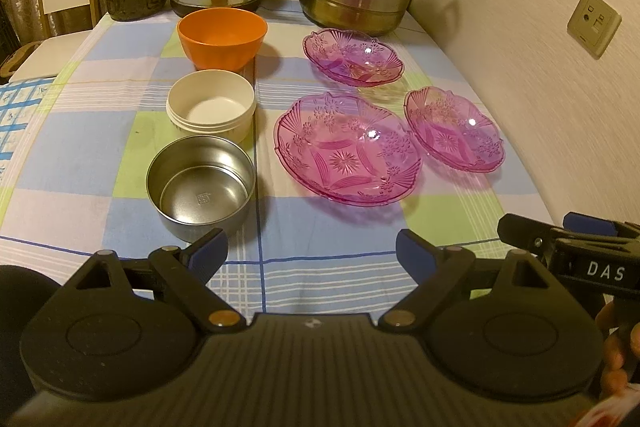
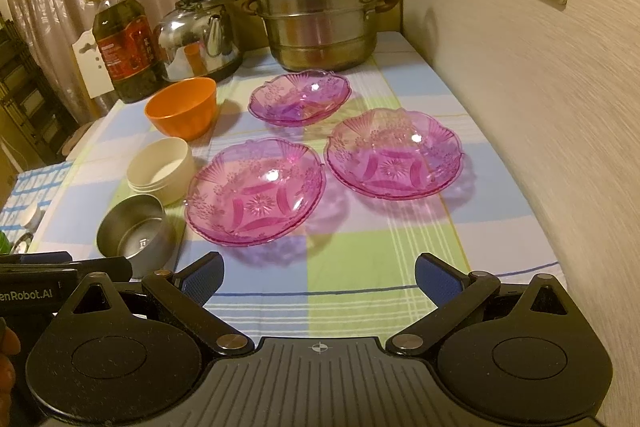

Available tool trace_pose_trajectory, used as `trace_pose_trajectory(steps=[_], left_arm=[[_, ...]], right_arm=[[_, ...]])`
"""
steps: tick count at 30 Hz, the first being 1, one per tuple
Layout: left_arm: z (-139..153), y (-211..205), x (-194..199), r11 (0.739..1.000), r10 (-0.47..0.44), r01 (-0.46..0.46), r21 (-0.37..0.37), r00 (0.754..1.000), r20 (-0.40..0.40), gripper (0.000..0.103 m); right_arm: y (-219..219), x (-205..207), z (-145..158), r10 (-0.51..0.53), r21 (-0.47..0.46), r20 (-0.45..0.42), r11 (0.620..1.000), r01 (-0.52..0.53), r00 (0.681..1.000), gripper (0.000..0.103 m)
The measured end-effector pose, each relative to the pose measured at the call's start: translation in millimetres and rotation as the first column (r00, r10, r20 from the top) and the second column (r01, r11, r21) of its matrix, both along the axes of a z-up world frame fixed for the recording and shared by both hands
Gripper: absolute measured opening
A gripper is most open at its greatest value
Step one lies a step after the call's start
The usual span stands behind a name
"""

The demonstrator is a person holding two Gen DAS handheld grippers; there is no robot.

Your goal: Organize plates and bowls

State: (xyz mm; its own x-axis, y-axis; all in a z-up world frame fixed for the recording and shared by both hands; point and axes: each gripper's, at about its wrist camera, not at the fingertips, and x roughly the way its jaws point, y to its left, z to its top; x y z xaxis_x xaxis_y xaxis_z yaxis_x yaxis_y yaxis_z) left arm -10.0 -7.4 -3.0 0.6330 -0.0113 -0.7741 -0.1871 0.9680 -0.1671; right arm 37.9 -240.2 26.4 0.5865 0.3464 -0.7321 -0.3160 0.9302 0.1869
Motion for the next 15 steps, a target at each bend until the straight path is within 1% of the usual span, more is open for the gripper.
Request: trace_pose_trajectory(steps=[15], left_arm=[[0.3, -1.2, 0.4, 1.0, 0.002, -0.002, -0.003, 1.0, -0.004, 0.09]], right_arm=[[0.7, -0.2, 0.5, 0.001, -0.002, -0.001, 1.0, -0.001, 1.0, 0.102]])
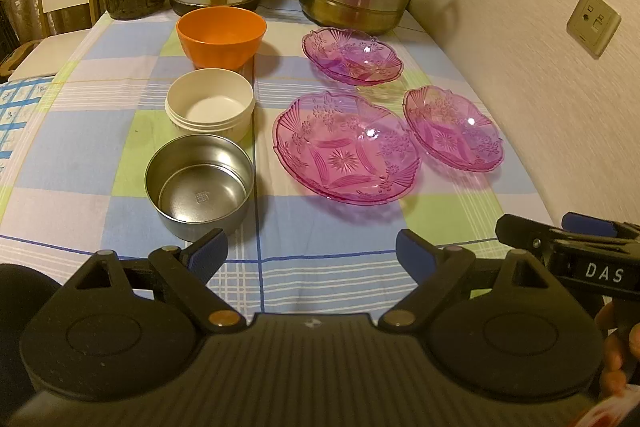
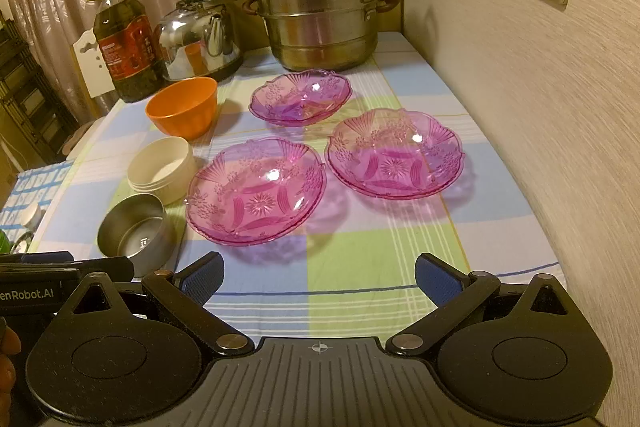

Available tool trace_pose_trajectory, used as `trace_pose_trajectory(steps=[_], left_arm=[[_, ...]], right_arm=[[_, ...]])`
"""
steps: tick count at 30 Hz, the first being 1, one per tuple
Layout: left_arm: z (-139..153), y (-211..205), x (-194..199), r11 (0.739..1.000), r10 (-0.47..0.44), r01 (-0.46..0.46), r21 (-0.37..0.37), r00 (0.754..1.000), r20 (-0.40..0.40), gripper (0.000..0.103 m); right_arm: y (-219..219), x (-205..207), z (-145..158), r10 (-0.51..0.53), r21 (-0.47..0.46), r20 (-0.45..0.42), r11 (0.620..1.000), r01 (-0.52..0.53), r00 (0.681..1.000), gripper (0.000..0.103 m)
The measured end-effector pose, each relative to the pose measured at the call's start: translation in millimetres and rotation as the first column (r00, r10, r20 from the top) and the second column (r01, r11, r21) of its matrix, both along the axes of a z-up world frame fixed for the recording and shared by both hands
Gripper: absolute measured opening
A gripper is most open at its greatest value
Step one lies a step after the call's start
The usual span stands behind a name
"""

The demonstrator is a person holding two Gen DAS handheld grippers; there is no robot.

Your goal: Organize plates and bowls

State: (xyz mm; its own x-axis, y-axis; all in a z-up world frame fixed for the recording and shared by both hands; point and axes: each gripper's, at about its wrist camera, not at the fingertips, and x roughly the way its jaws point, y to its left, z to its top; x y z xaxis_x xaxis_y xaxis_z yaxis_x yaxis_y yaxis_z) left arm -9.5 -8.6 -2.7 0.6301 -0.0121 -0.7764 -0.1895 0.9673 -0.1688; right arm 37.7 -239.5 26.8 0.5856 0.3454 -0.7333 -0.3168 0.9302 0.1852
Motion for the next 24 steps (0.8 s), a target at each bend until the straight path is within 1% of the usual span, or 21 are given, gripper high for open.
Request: trace_pose_trajectory(steps=[24], left_arm=[[-0.4, -2.4, 0.7, 1.0, -0.001, 0.001, -0.003, 1.0, 0.0, 0.09]], right_arm=[[-0.5, 0.1, -0.7, -0.001, 0.001, 0.001, 1.0, 0.001, 1.0, 0.102]])
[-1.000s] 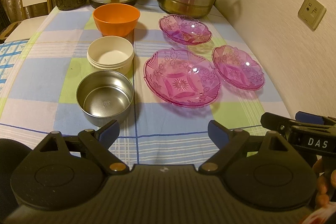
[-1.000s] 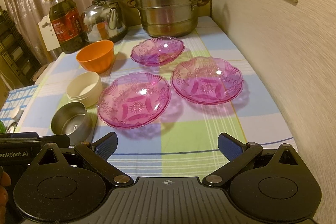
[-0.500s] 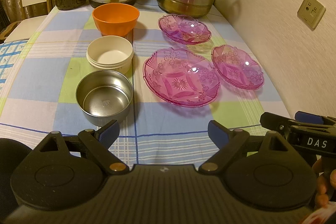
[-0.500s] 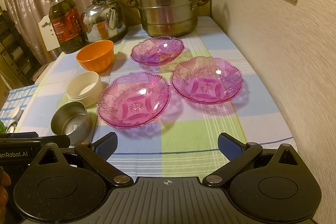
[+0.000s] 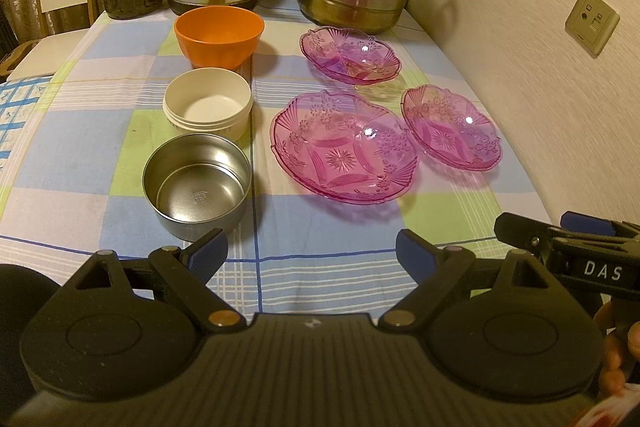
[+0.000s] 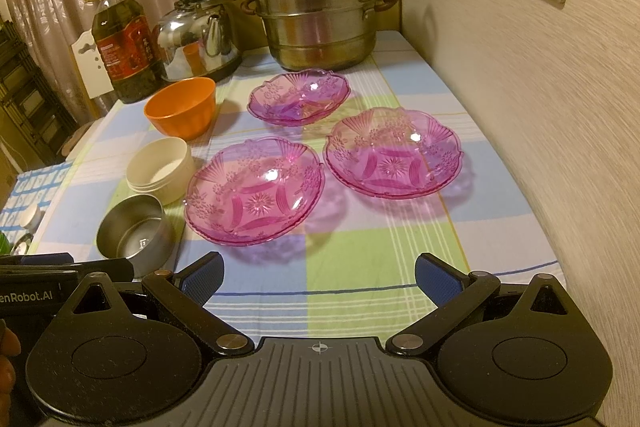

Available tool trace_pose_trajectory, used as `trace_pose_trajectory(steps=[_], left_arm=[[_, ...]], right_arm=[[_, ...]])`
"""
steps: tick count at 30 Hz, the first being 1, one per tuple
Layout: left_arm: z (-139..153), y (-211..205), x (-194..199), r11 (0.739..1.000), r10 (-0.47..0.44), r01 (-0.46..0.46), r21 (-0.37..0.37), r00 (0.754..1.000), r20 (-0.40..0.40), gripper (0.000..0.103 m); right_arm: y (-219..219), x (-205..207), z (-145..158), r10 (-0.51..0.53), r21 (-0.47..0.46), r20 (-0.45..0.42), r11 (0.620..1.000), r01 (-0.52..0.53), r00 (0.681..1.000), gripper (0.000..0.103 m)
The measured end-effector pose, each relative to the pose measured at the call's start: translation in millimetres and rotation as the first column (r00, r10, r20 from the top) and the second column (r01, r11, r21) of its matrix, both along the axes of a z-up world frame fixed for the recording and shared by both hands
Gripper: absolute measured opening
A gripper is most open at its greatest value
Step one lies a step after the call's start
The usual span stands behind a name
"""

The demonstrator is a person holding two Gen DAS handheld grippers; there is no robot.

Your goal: Organize plates and bowls

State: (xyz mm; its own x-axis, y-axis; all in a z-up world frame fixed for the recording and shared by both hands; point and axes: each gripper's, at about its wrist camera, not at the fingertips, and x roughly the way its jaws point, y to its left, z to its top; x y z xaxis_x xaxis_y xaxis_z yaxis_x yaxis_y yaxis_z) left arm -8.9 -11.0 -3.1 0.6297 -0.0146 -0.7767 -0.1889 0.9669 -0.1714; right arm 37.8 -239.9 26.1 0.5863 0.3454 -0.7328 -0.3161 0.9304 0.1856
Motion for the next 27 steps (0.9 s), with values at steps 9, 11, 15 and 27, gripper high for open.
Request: trace_pose_trajectory(steps=[9, 11, 15, 27], left_arm=[[-0.1, -1.1, 0.1, 1.0, -0.002, 0.002, 0.0, 1.0, 0.0, 0.09], [-0.1, -1.1, 0.1, 1.0, -0.002, 0.002, 0.0, 1.0, -0.001, 0.09], [0.1, -1.8, 1.6, 1.0, -0.003, 0.003, -0.003, 1.0, -0.004, 0.09], [-10.0, 18.1, 28.0, 0.992, 0.089, -0.088, -0.09, 0.996, 0.004, 0.088]], right_arm=[[-0.3, 0.6, 0.0, -0.001, -0.001, -0.002, 1.0, 0.001, 1.0, 0.102], [-0.2, 0.7, -0.1, -0.001, -0.001, -0.002, 1.0, 0.001, 1.0, 0.102], [-2.5, 1.7, -1.3, -0.003, 0.005, -0.008, 1.0, 0.003, 1.0, 0.102], [-12.9, 24.8, -15.6, -0.071, 0.059, -0.06, 0.995, 0.074, 0.996, 0.102]])
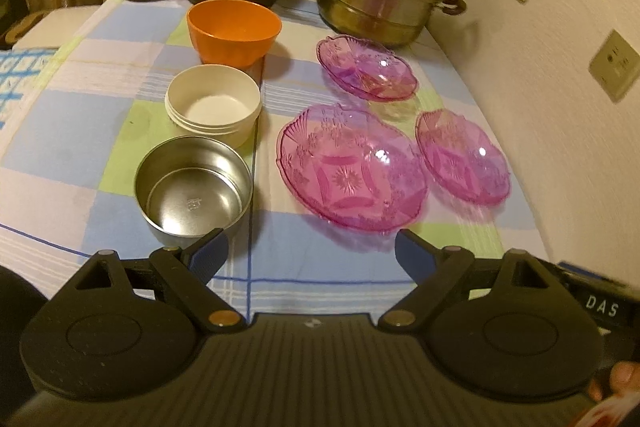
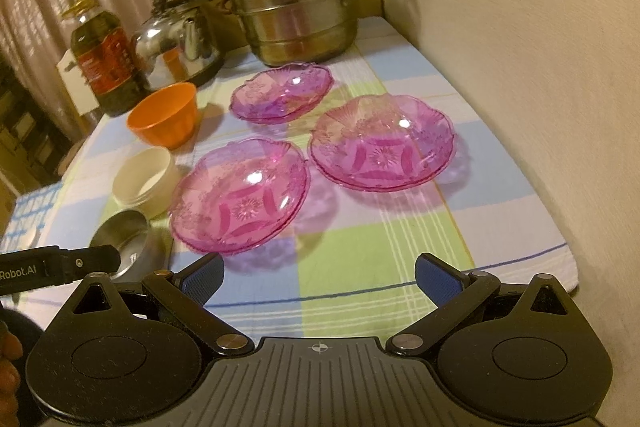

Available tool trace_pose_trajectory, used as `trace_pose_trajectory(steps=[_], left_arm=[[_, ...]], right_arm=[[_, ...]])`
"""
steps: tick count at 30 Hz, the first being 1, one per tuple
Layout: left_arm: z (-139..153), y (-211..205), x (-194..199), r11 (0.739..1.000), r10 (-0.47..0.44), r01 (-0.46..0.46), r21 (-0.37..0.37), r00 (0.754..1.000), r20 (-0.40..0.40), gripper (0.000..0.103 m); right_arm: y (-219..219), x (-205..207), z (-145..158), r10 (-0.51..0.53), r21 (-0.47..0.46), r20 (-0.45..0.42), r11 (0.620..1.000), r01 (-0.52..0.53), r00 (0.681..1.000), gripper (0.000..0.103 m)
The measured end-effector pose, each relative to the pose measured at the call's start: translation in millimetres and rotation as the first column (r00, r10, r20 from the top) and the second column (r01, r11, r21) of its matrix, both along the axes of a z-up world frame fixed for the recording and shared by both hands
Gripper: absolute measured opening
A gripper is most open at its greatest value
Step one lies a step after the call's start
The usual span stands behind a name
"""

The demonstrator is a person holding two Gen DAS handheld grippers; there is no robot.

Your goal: Organize plates and bowls

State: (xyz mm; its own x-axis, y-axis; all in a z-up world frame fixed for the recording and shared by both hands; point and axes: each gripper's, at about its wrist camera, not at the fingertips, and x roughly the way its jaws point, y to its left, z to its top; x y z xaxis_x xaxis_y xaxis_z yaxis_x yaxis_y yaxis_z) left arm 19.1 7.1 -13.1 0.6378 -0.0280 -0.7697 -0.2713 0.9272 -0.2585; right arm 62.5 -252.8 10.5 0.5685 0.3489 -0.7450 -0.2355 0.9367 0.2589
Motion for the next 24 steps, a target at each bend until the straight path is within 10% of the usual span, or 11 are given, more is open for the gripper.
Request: trace_pose_trajectory(steps=[24], left_arm=[[-74.5, 18.0, 69.6, 0.963, 0.201, -0.2, -0.182, 0.979, -0.015, 0.058]], right_arm=[[8.8, 90.8, -59.9, -0.075, 0.15, -0.15, 0.984, 0.098, 0.986, 0.059]])
